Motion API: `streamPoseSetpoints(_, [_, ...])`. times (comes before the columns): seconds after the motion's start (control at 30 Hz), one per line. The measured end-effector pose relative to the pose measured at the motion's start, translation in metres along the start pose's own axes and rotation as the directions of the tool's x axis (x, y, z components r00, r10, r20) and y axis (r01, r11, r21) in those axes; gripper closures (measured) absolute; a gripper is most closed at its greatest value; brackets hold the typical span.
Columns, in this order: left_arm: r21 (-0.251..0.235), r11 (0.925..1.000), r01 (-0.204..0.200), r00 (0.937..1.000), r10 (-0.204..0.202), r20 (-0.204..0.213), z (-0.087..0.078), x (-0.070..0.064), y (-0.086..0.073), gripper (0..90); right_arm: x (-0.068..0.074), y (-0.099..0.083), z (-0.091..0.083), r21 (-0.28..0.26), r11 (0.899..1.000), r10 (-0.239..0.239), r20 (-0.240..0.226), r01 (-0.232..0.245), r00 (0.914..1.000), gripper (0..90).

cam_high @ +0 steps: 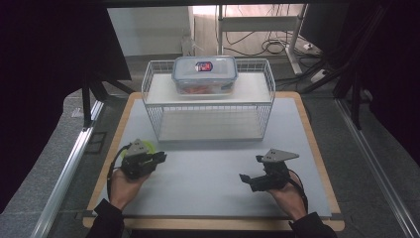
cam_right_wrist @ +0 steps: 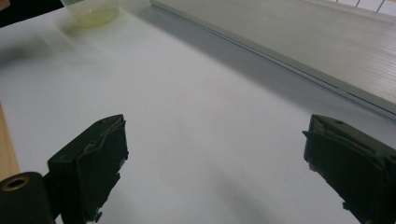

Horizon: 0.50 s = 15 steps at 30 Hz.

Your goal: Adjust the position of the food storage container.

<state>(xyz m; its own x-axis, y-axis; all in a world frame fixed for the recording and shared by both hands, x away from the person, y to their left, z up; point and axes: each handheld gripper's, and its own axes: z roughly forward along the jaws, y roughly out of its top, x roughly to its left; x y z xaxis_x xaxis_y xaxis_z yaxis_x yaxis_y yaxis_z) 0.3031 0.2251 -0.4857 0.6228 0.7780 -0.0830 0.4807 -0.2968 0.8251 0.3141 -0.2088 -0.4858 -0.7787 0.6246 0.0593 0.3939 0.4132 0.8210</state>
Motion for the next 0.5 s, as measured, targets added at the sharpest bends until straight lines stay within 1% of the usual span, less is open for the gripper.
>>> streamPoseSetpoints(0.03, [-0.002,1.0,0.009,0.9998,-0.009,-0.016,-0.003,0.006,0.0,89.7,0.0,0.0,0.0,0.001,1.0,0.0,0.0,0.0,1.0,6.5])
streamPoseSetpoints(0.07, [-0.003,0.9997,0.022,0.9994,-0.022,-0.028,-0.005,0.012,0.0,89.7,0.0,0.0,0.0,0.001,1.0,0.0,0.0,0.0,1.0,6.5])
streamPoseSetpoints(0.1, [-0.012,0.9988,0.047,0.9975,-0.047,-0.052,-0.01,0.023,-0.001,89.8,0.0,0.0,0.001,0.001,1.0,0.0,0.005,0.0,1.0,6.5])
streamPoseSetpoints(0.13, [-0.016,0.9983,0.057,0.9963,-0.058,-0.064,-0.013,0.028,-0.002,89.9,0.0,0.0,0.001,0.002,1.0,0.0,0.008,0.0,1.0,6.5])
streamPoseSetpoints(0.17, [-0.016,0.9983,0.057,0.9963,-0.058,-0.064,-0.013,0.028,-0.002,89.9,0.0,0.0,0.001,0.002,1.0,0.001,0.009,-0.001,1.0,6.5])
streamPoseSetpoints(0.27, [-0.019,0.997,0.076,0.991,-0.077,-0.11,-0.021,0.043,-0.005,89.9,0.0,0.0,0.002,0.005,1.0,0.0,0.01,0.0,1.0,6.6])
streamPoseSetpoints(0.33, [-0.019,0.9962,0.085,0.9854,-0.087,-0.146,-0.026,0.054,-0.009,89.9,0.001,-0.001,0.003,0.011,1.0,-0.001,0.01,0.001,0.9999,6.7])
streamPoseSetpoints(0.37, [-0.02,0.995,0.098,0.9808,-0.1,-0.167,-0.03,0.061,-0.012,89.9,0.001,-0.001,0.003,0.013,1.0,-0.002,0.01,0.002,1.0,6.7])
streamPoseSetpoints(0.4, [-0.025,0.9936,0.11,0.9782,-0.113,-0.175,-0.031,0.064,-0.013,89.9,0.001,-0.001,0.004,0.014,1.0,-0.006,0.01,0.006,0.9999,6.8])
streamPoseSetpoints(0.5, [-0.035,0.9886,0.146,0.9646,-0.151,-0.216,-0.037,0.078,-0.021,89.9,0.001,-0.001,0.004,0.017,1.0,-0.007,0.009,0.007,0.9999,7.0])
